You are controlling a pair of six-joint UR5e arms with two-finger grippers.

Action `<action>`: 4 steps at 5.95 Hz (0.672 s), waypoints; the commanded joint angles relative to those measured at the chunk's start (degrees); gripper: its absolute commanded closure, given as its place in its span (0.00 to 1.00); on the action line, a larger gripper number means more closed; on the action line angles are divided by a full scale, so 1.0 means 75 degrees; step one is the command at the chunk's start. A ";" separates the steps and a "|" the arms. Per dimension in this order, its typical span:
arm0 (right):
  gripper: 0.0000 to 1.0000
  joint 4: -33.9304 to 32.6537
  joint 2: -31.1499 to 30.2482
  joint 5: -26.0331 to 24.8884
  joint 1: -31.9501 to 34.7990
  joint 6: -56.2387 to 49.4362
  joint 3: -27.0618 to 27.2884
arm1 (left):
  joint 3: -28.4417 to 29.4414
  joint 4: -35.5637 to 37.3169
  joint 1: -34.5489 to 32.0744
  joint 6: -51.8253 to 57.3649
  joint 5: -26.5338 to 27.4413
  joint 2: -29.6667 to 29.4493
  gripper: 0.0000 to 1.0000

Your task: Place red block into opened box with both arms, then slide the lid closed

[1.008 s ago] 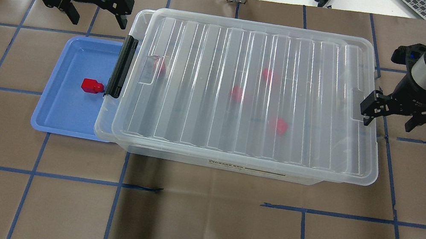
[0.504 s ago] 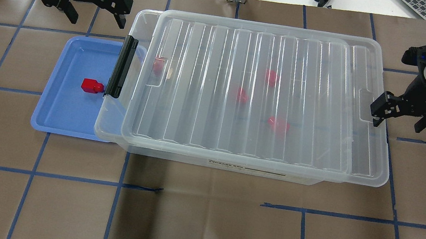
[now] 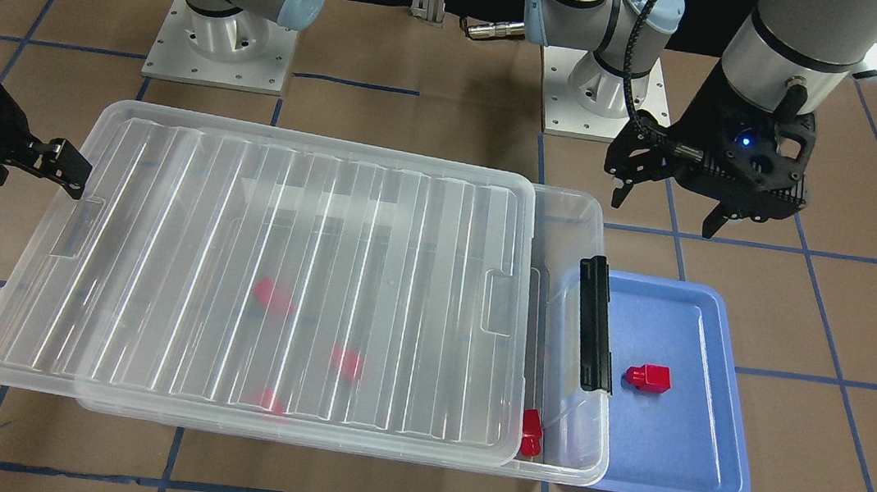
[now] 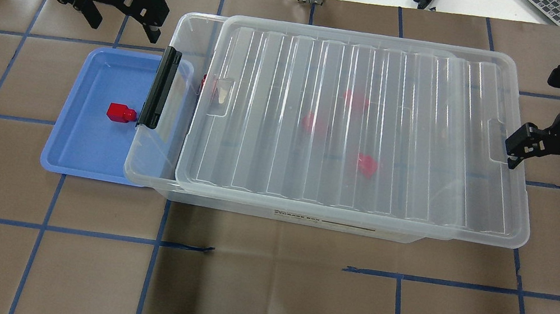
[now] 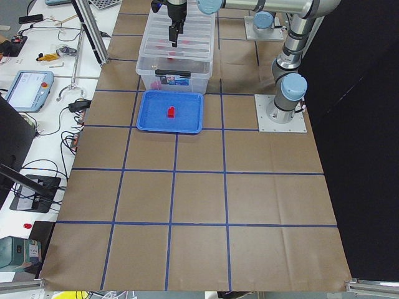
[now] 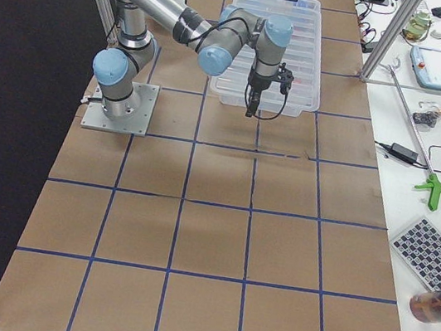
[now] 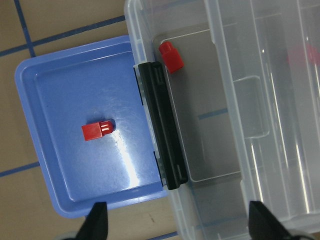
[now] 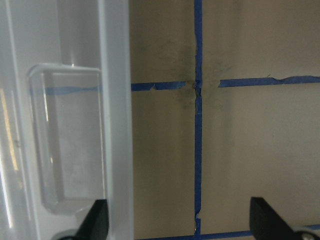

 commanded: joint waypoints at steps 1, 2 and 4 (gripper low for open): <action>0.00 -0.0216 -0.0004 -0.0161 -0.0244 -0.0217 0.0023 | 0.0065 -0.0364 0.0166 0.2214 0.0011 0.0003 0.02; 0.00 -0.0228 -0.0004 -0.0161 -0.0456 -0.0508 0.0012 | 0.0181 -0.0308 0.0259 0.4451 0.0011 -0.0171 0.02; 0.00 -0.0240 -0.0004 -0.0172 -0.0656 -0.0732 0.0011 | -0.0015 -0.0016 0.0399 0.7424 0.0082 -0.0150 0.02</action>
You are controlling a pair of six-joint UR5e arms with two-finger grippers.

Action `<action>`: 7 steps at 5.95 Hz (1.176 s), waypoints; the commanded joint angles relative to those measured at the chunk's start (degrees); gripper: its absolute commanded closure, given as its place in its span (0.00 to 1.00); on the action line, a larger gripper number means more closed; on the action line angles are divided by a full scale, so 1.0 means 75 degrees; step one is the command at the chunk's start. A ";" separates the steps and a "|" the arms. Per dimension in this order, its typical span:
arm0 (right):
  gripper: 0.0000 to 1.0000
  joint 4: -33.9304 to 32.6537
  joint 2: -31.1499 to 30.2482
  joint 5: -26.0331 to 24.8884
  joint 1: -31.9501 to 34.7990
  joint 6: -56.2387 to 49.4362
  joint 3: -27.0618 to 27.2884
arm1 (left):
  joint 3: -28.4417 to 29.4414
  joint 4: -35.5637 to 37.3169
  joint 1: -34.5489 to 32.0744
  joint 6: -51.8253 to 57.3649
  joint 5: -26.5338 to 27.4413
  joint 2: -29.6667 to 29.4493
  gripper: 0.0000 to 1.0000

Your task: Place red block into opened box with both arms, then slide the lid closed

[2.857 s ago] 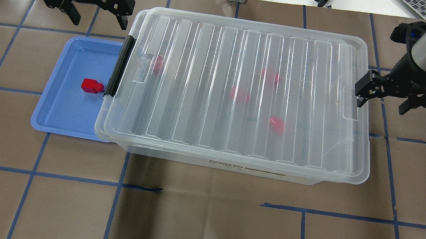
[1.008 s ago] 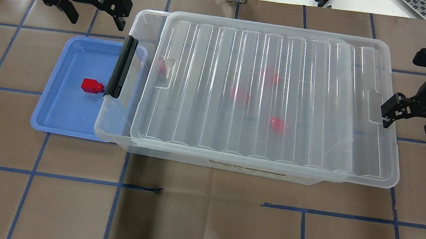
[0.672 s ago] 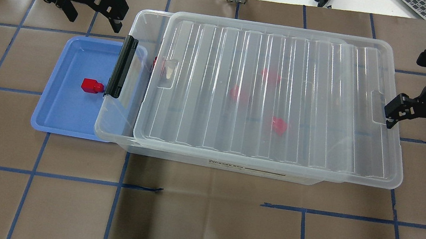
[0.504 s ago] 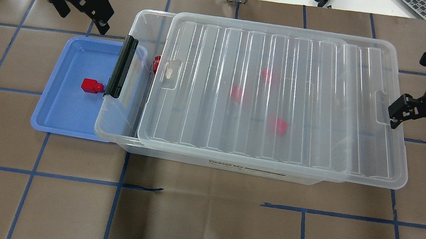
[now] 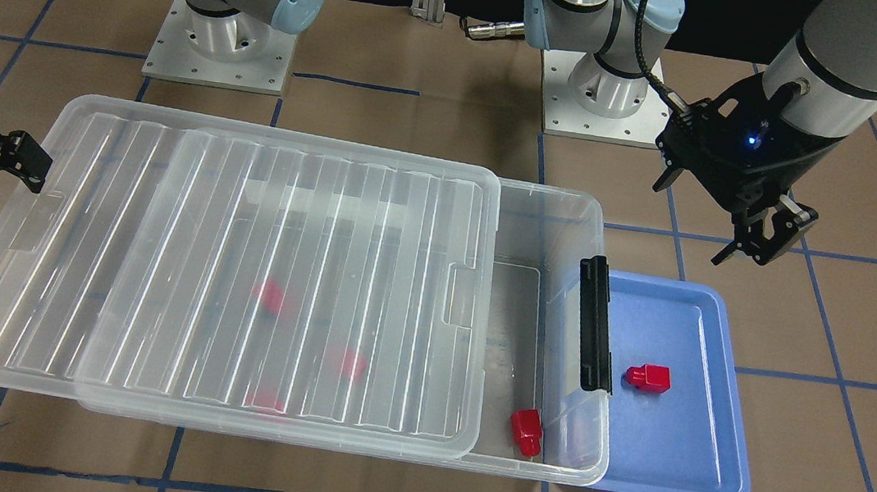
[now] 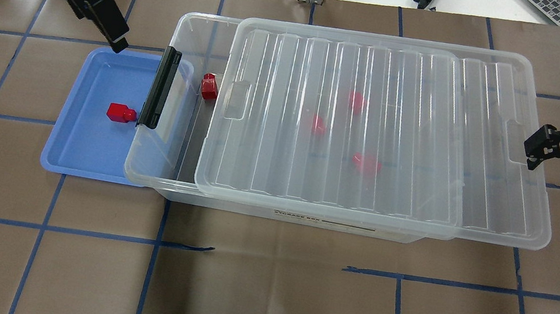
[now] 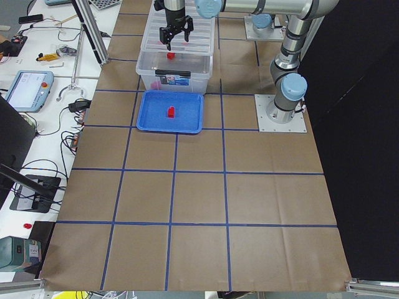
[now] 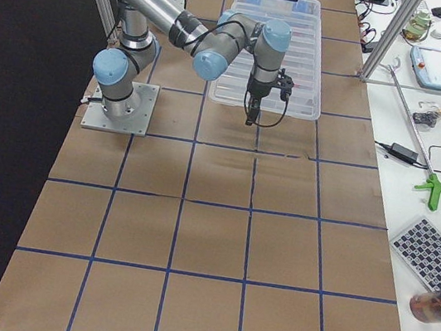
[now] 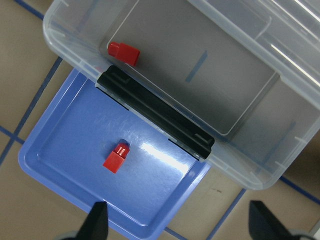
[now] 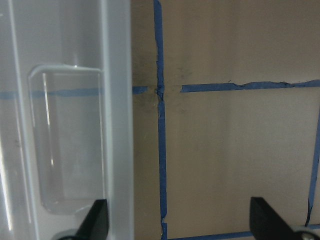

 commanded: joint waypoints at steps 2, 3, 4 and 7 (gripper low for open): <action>0.00 -0.0005 0.0000 -0.0002 -0.0527 -0.0527 -0.0024 | -0.0300 0.0594 0.0548 0.2901 0.0017 -0.0333 0.02; 0.00 -0.0005 0.0000 -0.0014 -0.0645 -0.0553 -0.0036 | -0.0685 0.0876 0.0876 0.3056 0.0005 -0.0405 0.02; 0.00 -0.0005 -0.0012 -0.0014 -0.0739 -0.0553 -0.0036 | -0.1141 0.1459 0.0961 0.3858 0.0005 -0.0464 0.02; 0.00 0.0181 -0.0152 0.0009 -0.0682 -0.0437 -0.0653 | -0.2920 0.4124 0.1101 0.4569 0.0005 -0.0989 0.02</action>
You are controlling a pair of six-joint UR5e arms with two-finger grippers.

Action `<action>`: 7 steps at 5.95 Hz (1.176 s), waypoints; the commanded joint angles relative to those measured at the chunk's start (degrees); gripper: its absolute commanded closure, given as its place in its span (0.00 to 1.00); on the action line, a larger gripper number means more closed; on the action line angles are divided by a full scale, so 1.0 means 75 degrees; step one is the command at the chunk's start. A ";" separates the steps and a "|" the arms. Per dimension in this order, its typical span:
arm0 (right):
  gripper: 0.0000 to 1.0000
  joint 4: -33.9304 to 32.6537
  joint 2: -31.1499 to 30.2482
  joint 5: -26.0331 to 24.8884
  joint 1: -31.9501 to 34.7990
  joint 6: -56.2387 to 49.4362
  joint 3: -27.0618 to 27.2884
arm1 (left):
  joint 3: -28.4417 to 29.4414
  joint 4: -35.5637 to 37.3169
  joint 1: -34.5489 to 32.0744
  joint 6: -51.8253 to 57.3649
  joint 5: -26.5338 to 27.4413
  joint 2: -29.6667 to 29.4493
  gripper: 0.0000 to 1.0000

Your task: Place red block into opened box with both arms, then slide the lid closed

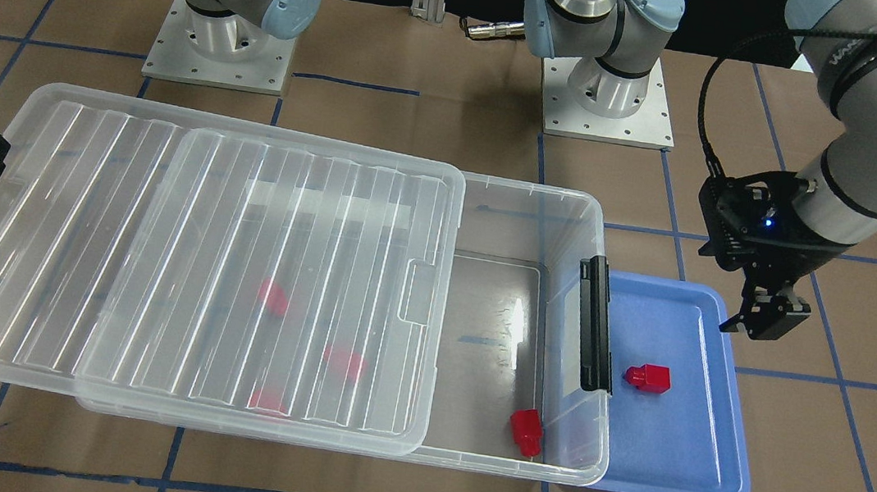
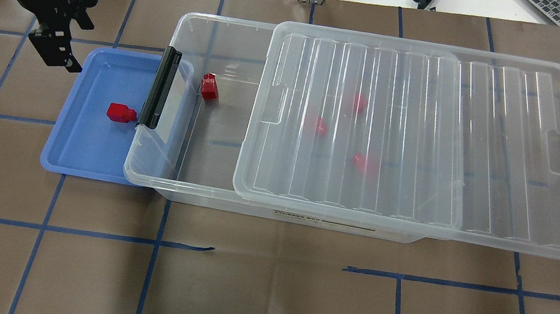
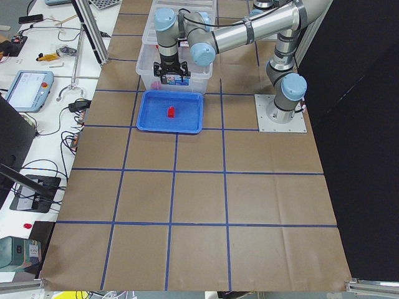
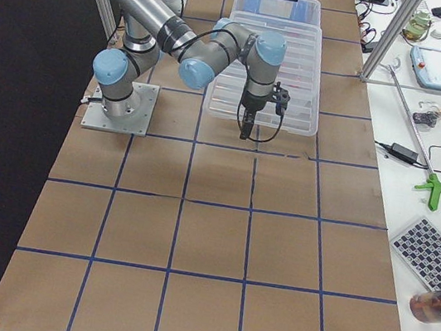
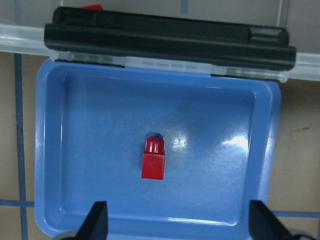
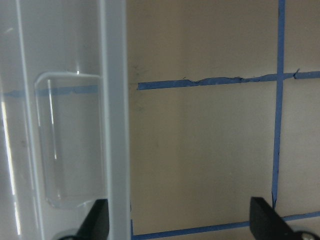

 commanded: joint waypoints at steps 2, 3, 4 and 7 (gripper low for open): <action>0.00 0.0978 -0.0062 0.0383 0.0420 0.0526 -0.1021 | -0.0954 0.1604 0.0151 0.0666 0.0000 -0.0864 0.02; 0.00 0.1423 -0.0155 0.0374 0.0946 0.1063 -0.1383 | -0.0920 0.2011 0.0291 0.0657 -0.0012 -0.1284 0.02; 0.00 0.2054 -0.0168 0.0397 0.1496 0.1892 -0.1862 | -0.0873 0.2247 0.0281 0.0645 -0.0023 -0.1613 0.02; 0.00 0.2728 -0.0191 0.0409 0.3206 0.3828 -0.2546 | -0.0826 0.2575 0.0292 0.0657 -0.0011 -0.1955 0.10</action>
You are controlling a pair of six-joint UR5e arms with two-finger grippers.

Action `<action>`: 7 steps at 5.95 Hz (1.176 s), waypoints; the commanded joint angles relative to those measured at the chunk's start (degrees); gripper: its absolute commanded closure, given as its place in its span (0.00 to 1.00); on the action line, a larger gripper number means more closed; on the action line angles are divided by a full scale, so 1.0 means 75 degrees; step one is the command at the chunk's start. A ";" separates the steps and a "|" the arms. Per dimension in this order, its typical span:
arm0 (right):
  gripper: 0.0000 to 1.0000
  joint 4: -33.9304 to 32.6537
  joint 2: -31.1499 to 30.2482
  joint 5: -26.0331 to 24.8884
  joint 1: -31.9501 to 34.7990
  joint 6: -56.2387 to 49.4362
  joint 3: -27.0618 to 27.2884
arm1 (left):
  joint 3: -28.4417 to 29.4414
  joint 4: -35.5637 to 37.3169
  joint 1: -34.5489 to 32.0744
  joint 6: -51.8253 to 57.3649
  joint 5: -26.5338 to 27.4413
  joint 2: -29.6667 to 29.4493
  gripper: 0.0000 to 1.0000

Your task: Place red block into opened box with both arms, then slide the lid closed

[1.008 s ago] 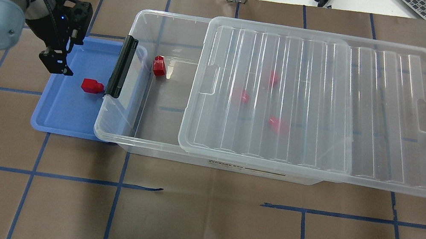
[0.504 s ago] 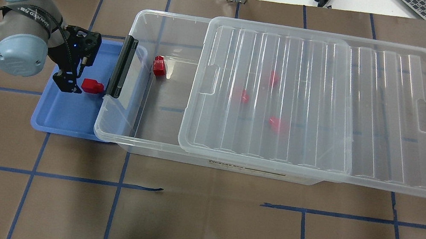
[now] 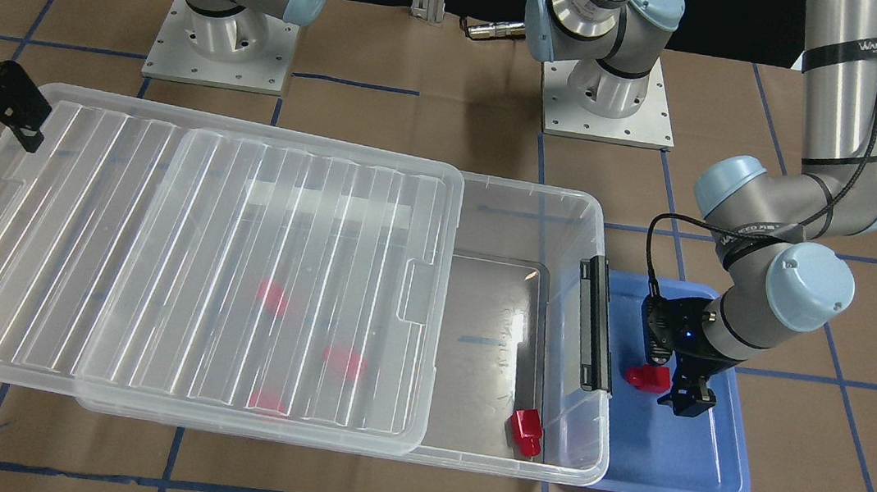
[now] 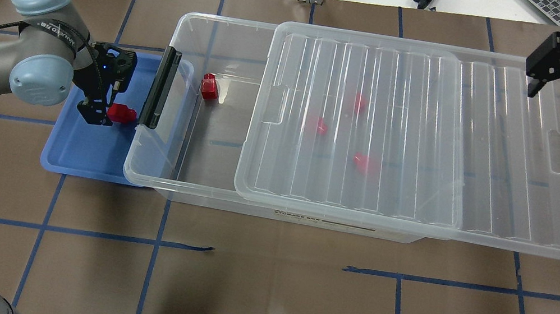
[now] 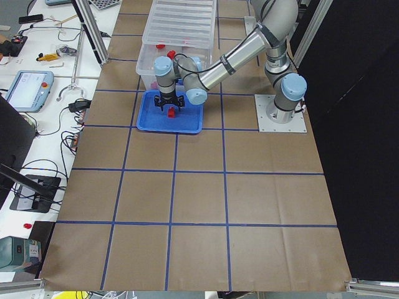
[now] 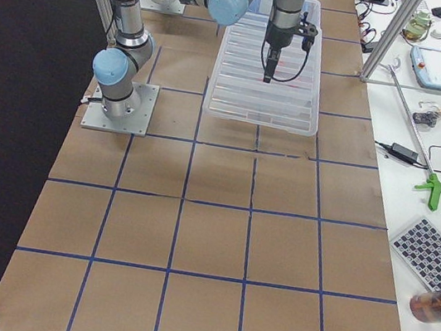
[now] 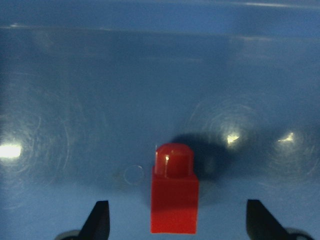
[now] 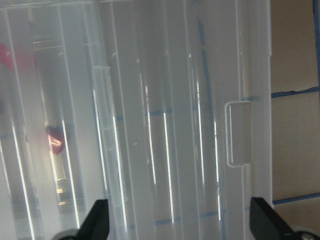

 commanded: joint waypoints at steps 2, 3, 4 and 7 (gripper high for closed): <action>0.00 0.0282 -0.0015 0.0004 0.1583 0.1126 -0.0180 | 0.0094 0.0260 -0.0007 0.0102 -0.0012 -0.0333 0.55; 0.00 0.0667 0.0008 0.0248 0.1599 0.1115 -0.0296 | 0.0129 0.0261 -0.0018 0.0032 -0.0001 -0.0287 0.90; 0.00 0.0798 0.0032 0.0354 0.1587 0.1103 -0.0401 | 0.0269 0.0133 -0.0053 -0.0003 0.0000 -0.0054 1.00; 0.00 0.0776 0.0079 0.0379 0.1365 0.0998 -0.0496 | 0.2231 -0.3452 -0.0204 -0.0586 0.0000 0.0942 1.00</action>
